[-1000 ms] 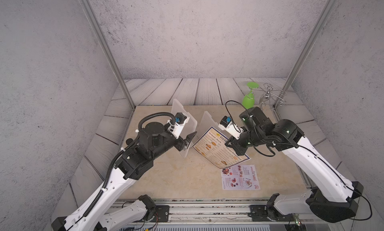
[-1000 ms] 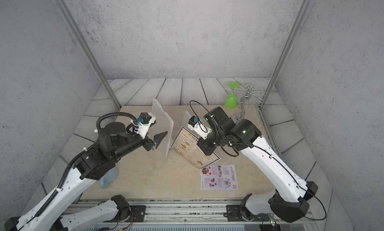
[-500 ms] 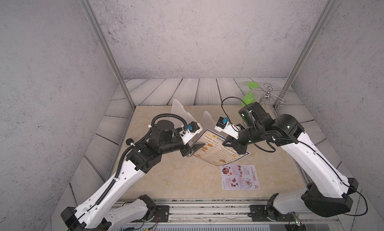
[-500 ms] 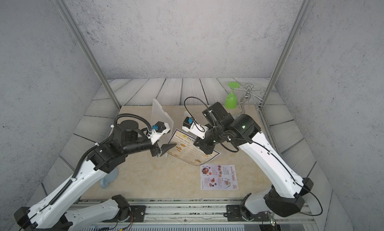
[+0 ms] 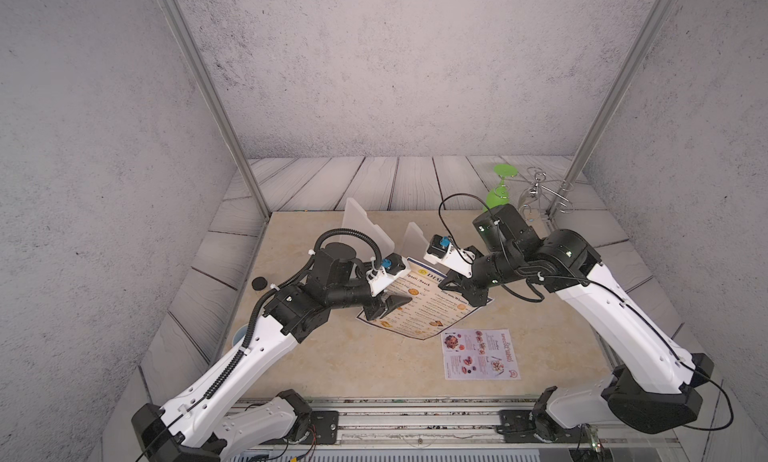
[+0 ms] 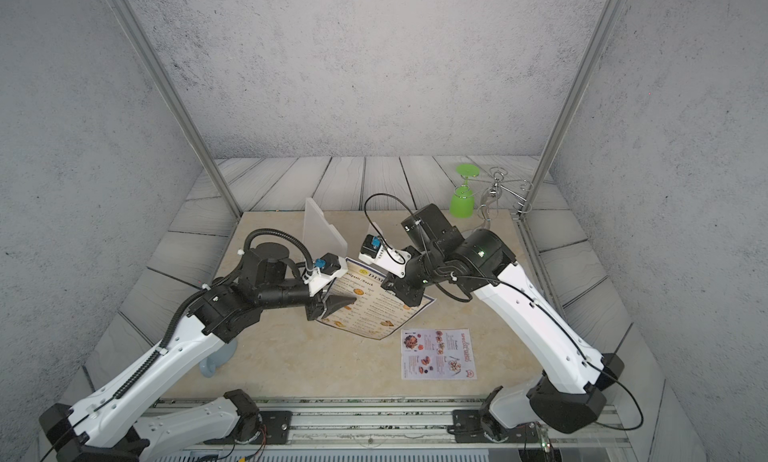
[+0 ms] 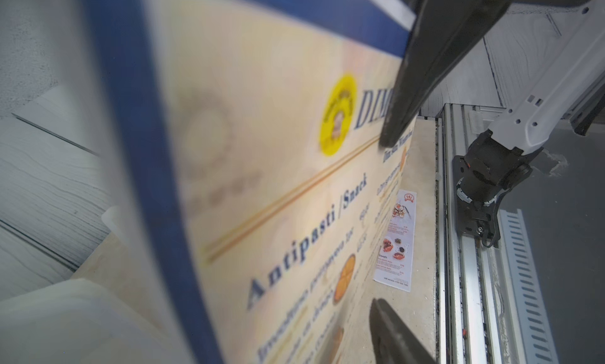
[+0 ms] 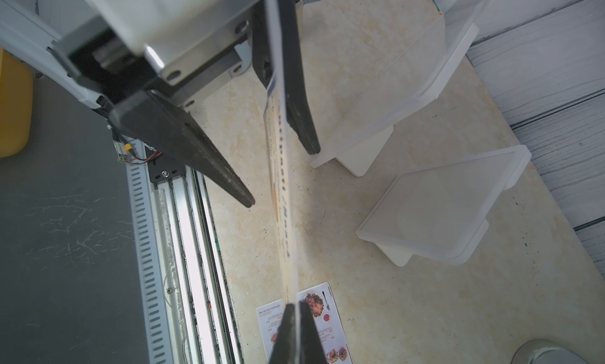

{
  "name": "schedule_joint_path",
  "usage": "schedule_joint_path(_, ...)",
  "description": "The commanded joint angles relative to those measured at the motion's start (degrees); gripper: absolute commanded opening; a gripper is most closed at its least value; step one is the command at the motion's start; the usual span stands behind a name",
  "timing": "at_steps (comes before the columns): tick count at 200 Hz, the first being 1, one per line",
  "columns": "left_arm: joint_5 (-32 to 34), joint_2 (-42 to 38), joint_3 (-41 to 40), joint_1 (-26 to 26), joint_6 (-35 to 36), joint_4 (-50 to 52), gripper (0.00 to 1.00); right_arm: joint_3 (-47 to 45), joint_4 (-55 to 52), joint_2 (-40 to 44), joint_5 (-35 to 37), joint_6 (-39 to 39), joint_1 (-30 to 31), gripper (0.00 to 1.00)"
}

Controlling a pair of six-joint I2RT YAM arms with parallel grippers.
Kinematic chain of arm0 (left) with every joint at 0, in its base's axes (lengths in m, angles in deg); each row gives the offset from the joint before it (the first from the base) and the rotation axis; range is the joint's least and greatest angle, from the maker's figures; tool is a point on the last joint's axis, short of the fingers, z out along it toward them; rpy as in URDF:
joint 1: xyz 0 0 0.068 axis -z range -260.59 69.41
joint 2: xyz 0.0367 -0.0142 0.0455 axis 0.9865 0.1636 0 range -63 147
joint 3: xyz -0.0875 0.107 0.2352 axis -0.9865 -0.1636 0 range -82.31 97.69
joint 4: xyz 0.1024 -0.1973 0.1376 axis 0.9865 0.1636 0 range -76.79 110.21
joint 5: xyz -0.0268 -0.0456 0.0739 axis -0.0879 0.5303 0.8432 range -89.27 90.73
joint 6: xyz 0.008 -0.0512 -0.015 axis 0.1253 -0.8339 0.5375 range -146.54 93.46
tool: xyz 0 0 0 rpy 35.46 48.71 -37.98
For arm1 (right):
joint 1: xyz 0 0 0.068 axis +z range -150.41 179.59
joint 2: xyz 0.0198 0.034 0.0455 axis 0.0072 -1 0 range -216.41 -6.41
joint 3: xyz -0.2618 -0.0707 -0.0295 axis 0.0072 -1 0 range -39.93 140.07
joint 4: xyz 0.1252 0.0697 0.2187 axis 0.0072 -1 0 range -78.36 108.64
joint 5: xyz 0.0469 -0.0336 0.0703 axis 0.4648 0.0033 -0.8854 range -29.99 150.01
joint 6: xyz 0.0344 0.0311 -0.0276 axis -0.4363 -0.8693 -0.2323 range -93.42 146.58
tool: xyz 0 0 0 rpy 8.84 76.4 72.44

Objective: Insert the menus into the narrow rack
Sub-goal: Pick up the menu from the center of the board.

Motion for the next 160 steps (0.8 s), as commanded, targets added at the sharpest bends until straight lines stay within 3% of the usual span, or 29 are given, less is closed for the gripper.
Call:
schedule_joint_path(1, -2.82, -0.51, -0.17, -0.57, 1.46, -0.5, 0.49, -1.15, 1.85, 1.26, -0.73, 0.14, -0.01, 0.01)
schedule_joint_path(40, -4.67, 0.44, 0.51, -0.66, 1.93, 1.04, 0.23, -1.52, 3.17, 1.8, -0.75, -0.21, -0.14, 0.01)
schedule_joint_path(80, -3.82, 0.17, 0.24, -0.97, 1.77, 0.86, 0.1, -1.87, 3.47, 1.98, -0.52, -0.43, -0.55, 0.01)
schedule_joint_path(126, -2.91, 0.06, -0.3, -1.1, 1.35, 0.38, 0.0, -3.16, 4.8, 2.06, 0.15, -1.22, -0.96, 0.01)
schedule_joint_path(160, -2.91, 0.26, -0.26, -1.19, 1.01, 0.21, 0.0, -3.79, 6.23, 2.56, 0.89, -2.1, -1.33, 0.07)
